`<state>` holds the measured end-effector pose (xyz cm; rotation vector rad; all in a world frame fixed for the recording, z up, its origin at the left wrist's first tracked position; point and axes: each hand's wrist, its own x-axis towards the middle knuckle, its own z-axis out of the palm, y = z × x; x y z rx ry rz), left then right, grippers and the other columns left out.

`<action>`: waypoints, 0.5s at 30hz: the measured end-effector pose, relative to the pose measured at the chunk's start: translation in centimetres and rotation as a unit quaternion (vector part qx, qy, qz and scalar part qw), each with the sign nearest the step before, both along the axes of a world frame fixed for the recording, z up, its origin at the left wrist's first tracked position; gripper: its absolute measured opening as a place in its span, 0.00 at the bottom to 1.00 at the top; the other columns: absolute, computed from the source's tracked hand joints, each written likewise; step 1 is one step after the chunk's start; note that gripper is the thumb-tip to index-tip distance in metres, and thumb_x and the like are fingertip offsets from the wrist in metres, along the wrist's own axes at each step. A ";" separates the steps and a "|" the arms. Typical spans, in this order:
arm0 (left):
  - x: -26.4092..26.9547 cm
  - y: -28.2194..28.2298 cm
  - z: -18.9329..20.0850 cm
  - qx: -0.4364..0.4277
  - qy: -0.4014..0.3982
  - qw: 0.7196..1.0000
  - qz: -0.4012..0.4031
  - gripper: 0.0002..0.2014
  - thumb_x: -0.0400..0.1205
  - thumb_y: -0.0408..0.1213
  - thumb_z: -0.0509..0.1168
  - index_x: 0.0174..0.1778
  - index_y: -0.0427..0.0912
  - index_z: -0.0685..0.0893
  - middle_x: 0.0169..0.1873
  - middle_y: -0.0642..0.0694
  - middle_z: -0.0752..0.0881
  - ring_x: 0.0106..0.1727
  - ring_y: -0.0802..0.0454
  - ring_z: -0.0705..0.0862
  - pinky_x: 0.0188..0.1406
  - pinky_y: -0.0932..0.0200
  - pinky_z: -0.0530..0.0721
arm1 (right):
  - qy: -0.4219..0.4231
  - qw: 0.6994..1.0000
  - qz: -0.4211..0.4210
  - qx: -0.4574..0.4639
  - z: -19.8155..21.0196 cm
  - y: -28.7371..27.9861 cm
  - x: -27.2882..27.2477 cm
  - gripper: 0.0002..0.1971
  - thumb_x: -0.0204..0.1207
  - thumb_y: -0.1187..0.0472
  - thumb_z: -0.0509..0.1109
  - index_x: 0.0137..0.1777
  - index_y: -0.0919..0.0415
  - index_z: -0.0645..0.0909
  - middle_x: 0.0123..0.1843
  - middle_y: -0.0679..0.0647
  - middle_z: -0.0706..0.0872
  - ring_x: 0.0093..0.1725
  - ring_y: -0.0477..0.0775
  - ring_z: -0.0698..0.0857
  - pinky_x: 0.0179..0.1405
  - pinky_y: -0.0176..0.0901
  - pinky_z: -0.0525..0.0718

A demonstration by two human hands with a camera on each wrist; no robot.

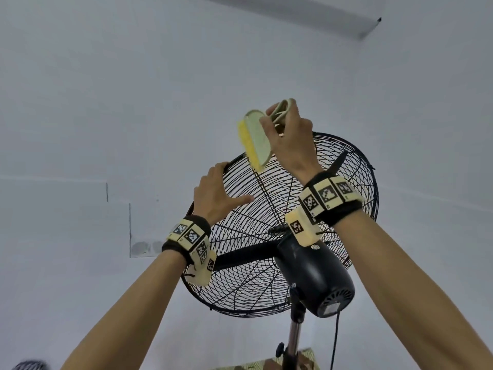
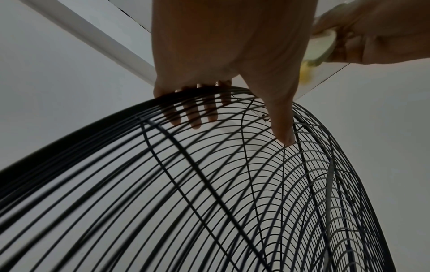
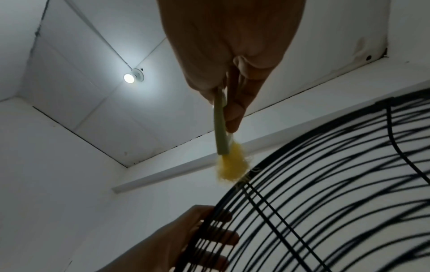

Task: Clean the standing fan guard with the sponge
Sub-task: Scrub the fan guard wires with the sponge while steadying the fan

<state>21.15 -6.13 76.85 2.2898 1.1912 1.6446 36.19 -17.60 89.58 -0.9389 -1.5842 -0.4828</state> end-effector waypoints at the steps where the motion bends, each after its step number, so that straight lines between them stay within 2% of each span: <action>1: 0.0 -0.1 0.0 -0.001 0.000 1.000 0.001 0.53 0.64 0.72 0.80 0.81 0.53 0.69 0.74 0.52 0.80 0.72 0.45 0.80 0.68 0.35 0.81 | -0.010 1.000 -0.004 -0.015 -0.2 0.3 0.0 0.14 0.88 0.55 0.70 0.62 0.66 0.76 0.50 0.48 0.86 0.46 0.50 0.90 0.46 0.43 0.90; 2: -0.1 -0.1 0.0 -0.002 0.001 1.000 0.001 0.53 0.64 0.72 0.80 0.81 0.52 0.69 0.74 0.52 0.80 0.72 0.45 0.80 0.69 0.35 0.81 | -0.019 0.999 -0.010 -0.039 -0.2 0.4 0.0 0.13 0.88 0.56 0.70 0.62 0.66 0.76 0.50 0.49 0.86 0.46 0.51 0.90 0.46 0.43 0.90; 5: -0.1 0.0 -0.1 -0.001 0.003 1.000 -0.003 0.52 0.65 0.71 0.81 0.81 0.53 0.69 0.75 0.52 0.79 0.72 0.45 0.79 0.69 0.35 0.80 | -0.063 0.991 -0.037 -0.116 0.1 -0.1 0.8 0.11 0.82 0.57 0.74 0.57 0.61 0.78 0.46 0.45 0.85 0.42 0.45 0.86 0.39 0.28 0.84; 6: -0.1 0.0 -0.1 -0.001 0.003 1.000 -0.003 0.52 0.65 0.71 0.80 0.81 0.53 0.69 0.75 0.51 0.79 0.72 0.44 0.79 0.69 0.35 0.80 | -0.077 0.988 -0.048 -0.122 0.1 -0.6 1.0 0.11 0.79 0.56 0.75 0.55 0.60 0.79 0.44 0.44 0.84 0.41 0.44 0.85 0.37 0.26 0.82; 8: -0.1 0.0 -0.1 -0.001 0.000 1.000 -0.001 0.52 0.65 0.71 0.80 0.81 0.53 0.69 0.76 0.51 0.79 0.72 0.44 0.79 0.69 0.34 0.80 | -0.060 0.996 -0.026 -0.065 -0.2 -1.3 1.0 0.11 0.80 0.57 0.76 0.54 0.61 0.80 0.43 0.45 0.86 0.41 0.44 0.88 0.39 0.30 0.86; 10: 0.0 0.0 -0.2 0.000 -0.001 1.000 0.000 0.53 0.64 0.73 0.79 0.81 0.53 0.69 0.75 0.51 0.79 0.72 0.44 0.79 0.69 0.34 0.80 | -0.021 0.999 0.036 0.021 -1.1 -1.4 0.8 0.11 0.84 0.57 0.75 0.60 0.61 0.81 0.45 0.49 0.90 0.42 0.43 0.91 0.41 0.34 0.90; 11: 0.0 -0.1 -0.2 0.000 0.001 1.000 0.000 0.53 0.64 0.74 0.79 0.81 0.53 0.69 0.75 0.51 0.79 0.72 0.44 0.80 0.68 0.33 0.81 | -0.023 0.998 0.049 0.040 -1.7 -1.4 0.8 0.12 0.85 0.57 0.74 0.65 0.59 0.82 0.47 0.51 0.92 0.43 0.42 0.92 0.41 0.32 0.90; 13: 0.0 0.0 -0.2 -0.002 0.001 1.000 -0.001 0.53 0.64 0.73 0.79 0.81 0.53 0.69 0.75 0.52 0.79 0.72 0.44 0.80 0.68 0.33 0.81 | -0.065 0.997 0.035 0.027 -3.3 -1.0 1.3 0.16 0.86 0.57 0.73 0.71 0.57 0.82 0.51 0.54 0.93 0.45 0.45 0.93 0.38 0.28 0.88; 15: -0.1 0.0 -0.1 -0.007 0.002 1.000 -0.003 0.53 0.64 0.72 0.80 0.81 0.53 0.69 0.75 0.51 0.79 0.71 0.44 0.80 0.68 0.33 0.81 | -0.083 0.996 0.017 -0.005 -4.9 -1.2 2.2 0.14 0.83 0.59 0.75 0.67 0.60 0.85 0.50 0.54 0.93 0.43 0.49 0.93 0.33 0.29 0.88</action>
